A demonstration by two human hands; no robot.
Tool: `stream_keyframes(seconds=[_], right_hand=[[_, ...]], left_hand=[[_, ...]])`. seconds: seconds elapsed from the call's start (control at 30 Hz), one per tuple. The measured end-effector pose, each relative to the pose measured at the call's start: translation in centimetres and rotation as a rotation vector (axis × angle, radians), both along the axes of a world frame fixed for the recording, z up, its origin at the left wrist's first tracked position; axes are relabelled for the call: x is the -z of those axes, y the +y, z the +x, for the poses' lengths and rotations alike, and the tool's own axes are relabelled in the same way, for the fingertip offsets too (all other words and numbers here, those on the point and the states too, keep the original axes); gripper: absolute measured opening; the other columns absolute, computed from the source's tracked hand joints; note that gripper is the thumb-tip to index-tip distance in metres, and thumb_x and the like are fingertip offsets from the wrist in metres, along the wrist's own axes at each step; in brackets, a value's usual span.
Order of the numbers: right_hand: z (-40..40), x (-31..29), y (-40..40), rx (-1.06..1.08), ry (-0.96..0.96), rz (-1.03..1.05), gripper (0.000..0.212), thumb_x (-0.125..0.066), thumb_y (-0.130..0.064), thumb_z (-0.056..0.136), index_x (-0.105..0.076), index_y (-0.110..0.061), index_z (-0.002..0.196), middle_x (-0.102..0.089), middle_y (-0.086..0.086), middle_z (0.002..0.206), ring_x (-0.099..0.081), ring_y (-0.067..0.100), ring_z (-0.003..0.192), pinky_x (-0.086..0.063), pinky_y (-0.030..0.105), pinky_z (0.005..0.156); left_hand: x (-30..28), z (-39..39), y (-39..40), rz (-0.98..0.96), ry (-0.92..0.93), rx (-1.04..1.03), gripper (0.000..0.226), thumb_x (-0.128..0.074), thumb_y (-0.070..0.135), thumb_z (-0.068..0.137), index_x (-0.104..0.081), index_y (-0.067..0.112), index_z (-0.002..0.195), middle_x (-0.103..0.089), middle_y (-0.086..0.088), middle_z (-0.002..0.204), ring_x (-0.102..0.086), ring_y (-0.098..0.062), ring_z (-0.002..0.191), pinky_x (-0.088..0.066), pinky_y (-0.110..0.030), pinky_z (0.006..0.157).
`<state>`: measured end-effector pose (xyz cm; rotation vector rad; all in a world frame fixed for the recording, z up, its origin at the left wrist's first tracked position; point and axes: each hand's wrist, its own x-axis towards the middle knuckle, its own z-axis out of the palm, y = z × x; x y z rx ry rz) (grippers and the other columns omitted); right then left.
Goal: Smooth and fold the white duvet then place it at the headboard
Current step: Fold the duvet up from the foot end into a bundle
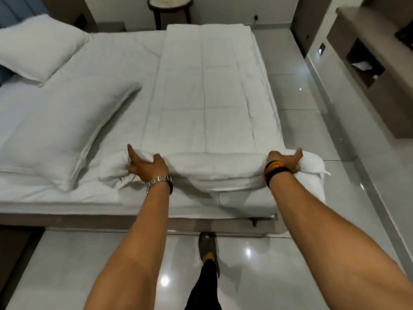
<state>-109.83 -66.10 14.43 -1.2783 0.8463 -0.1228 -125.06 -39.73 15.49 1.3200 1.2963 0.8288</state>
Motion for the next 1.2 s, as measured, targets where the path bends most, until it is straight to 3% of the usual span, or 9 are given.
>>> stream_keyframes(seconds=[0.1,0.2,0.33,0.43,0.53,0.63,0.83,1.0,1.2], right_hand=[[9.4,0.6,2.5,-0.097,0.016,0.253,0.081,-0.068,-0.009,0.093,-0.026,-0.028,0.159,-0.047,0.003,0.138,-0.057,0.025,0.115,-0.049,0.037,0.092],[15.3,0.9,5.7,-0.442,-0.023,0.131,0.079,-0.066,0.004,0.093,-0.033,-0.026,0.158,-0.06,0.014,0.125,-0.061,0.025,0.11,-0.051,0.034,0.091],[14.2,4.9,6.2,-0.69,-0.263,-0.635,0.059,-0.066,-0.034,0.1,-0.046,-0.021,0.154,-0.05,0.006,0.153,-0.047,0.022,0.141,-0.036,0.034,0.117],[9.9,11.8,4.7,-0.946,-0.067,-1.125,0.069,-0.049,-0.059,0.101,-0.031,-0.031,0.161,-0.024,0.012,0.169,-0.02,0.027,0.156,0.002,0.051,0.126],[9.8,17.3,4.5,-1.161,0.207,-1.311,0.077,-0.024,-0.076,0.097,-0.001,-0.043,0.163,0.006,0.012,0.173,0.007,0.028,0.159,0.018,0.057,0.121],[11.0,18.7,4.9,-1.217,0.282,-1.356,0.076,-0.016,-0.077,0.096,0.003,-0.045,0.163,0.011,0.012,0.172,0.01,0.029,0.159,0.016,0.062,0.119],[4.1,14.8,1.7,-0.846,0.252,-1.278,0.077,-0.025,-0.078,0.094,-0.01,-0.045,0.163,0.011,0.009,0.173,0.01,0.029,0.159,0.018,0.066,0.116],[-0.1,15.4,-1.5,-0.497,0.507,-0.864,0.097,-0.046,-0.089,0.08,0.008,-0.06,0.155,0.035,0.006,0.165,0.021,0.046,0.154,-0.01,0.083,0.11],[4.1,16.5,0.6,-0.326,0.411,-0.638,0.107,-0.07,-0.073,0.079,-0.002,-0.055,0.159,0.027,0.015,0.167,-0.023,0.052,0.148,-0.035,0.055,0.117]], left_hand=[[1.4,8.1,5.3,0.066,0.001,0.065,0.073,-0.06,0.0,0.094,-0.042,0.038,0.154,-0.03,-0.002,0.149,-0.046,-0.026,0.139,-0.042,-0.034,0.115],[4.1,15.2,10.5,0.204,0.114,0.219,0.068,-0.054,-0.005,0.094,-0.042,0.023,0.155,-0.039,-0.01,0.156,-0.045,-0.027,0.141,-0.038,-0.033,0.116],[9.7,17.7,12.3,0.326,0.102,0.43,0.056,-0.056,0.025,0.102,-0.04,0.037,0.154,-0.033,0.004,0.16,-0.039,-0.015,0.147,-0.029,-0.043,0.124],[15.3,16.2,11.2,0.475,0.485,0.669,0.057,-0.041,0.051,0.1,-0.037,0.04,0.156,-0.026,-0.005,0.17,-0.026,-0.023,0.156,-0.01,-0.055,0.126],[19.6,14.8,10.4,0.509,0.836,0.93,0.07,-0.02,0.062,0.099,-0.011,0.041,0.164,0.001,-0.004,0.174,0.001,-0.024,0.161,0.004,-0.058,0.124],[20.8,14.8,11.2,0.526,0.879,0.998,0.071,-0.012,0.065,0.098,-0.004,0.042,0.164,0.007,-0.002,0.174,0.005,-0.024,0.16,0.004,-0.06,0.124],[16.7,6.9,9.1,0.322,0.899,0.59,0.068,-0.02,0.066,0.101,-0.014,0.041,0.164,0.002,-0.009,0.174,0.003,-0.041,0.158,0.005,-0.069,0.12],[16.6,-0.5,3.5,-0.151,0.709,0.105,0.081,-0.031,0.087,0.089,0.001,0.057,0.158,0.03,-0.014,0.167,0.016,-0.051,0.154,-0.006,-0.077,0.115],[16.1,4.8,4.5,-0.312,0.403,-0.172,0.093,-0.058,0.081,0.081,-0.007,0.062,0.156,0.027,-0.008,0.169,-0.041,-0.045,0.144,-0.038,-0.05,0.117]])
